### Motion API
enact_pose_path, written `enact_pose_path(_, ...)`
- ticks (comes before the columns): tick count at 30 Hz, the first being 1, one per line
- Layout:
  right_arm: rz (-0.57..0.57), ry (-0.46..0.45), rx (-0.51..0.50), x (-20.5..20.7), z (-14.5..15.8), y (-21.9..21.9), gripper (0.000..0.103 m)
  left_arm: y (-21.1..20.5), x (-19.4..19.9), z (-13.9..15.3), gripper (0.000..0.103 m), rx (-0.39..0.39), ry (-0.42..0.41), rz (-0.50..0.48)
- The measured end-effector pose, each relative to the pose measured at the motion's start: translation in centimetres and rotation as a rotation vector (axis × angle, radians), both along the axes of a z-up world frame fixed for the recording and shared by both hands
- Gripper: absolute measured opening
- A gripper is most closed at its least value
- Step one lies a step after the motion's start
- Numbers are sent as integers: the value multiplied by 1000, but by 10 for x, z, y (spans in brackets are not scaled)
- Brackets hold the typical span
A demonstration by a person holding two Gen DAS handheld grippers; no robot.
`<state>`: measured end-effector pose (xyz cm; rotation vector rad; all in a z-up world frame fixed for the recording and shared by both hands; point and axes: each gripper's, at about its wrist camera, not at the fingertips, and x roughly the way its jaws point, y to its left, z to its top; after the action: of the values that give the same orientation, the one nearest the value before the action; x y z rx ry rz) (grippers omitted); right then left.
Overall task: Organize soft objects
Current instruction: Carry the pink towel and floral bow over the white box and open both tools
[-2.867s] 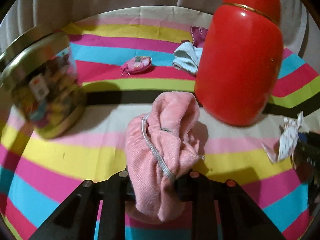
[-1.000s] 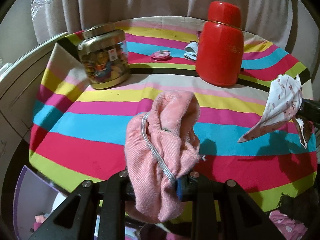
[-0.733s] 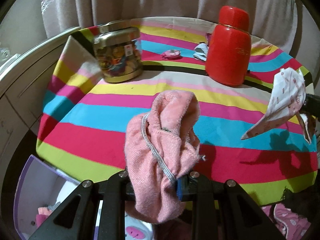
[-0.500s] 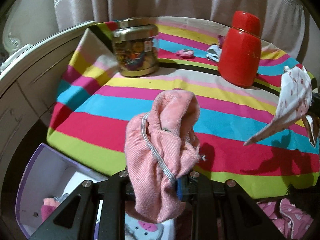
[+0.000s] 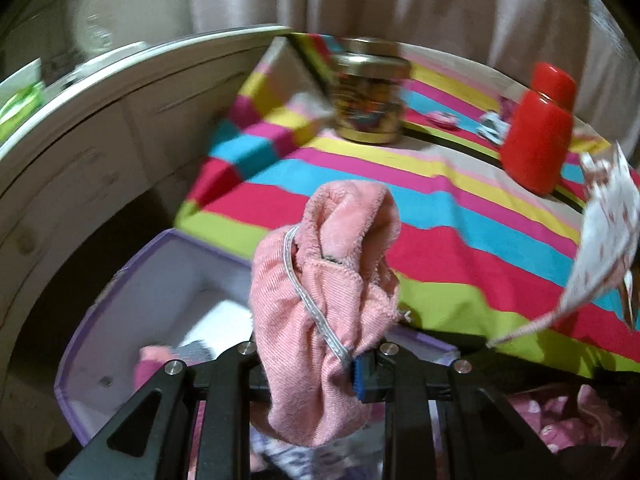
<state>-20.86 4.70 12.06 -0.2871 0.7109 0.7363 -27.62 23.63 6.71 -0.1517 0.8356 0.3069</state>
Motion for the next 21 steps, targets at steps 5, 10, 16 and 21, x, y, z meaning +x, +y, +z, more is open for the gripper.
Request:
enact_pose_path(5,144,-9,-39,-24,-6,39,26,42,-32,0,26,-2,6,120)
enact_pose_path(10,341,-13,-81,-57,-15,85,26,69,-54,-2,26,8,15,202)
enact_pose_path(16,609,57,-148,-92,-42,136,31,97,-67,4,43,-2,14,250)
enact_pose_path(21,623,149,-129,-83,-53,131,65,102,-77,16,81,51,-30,286)
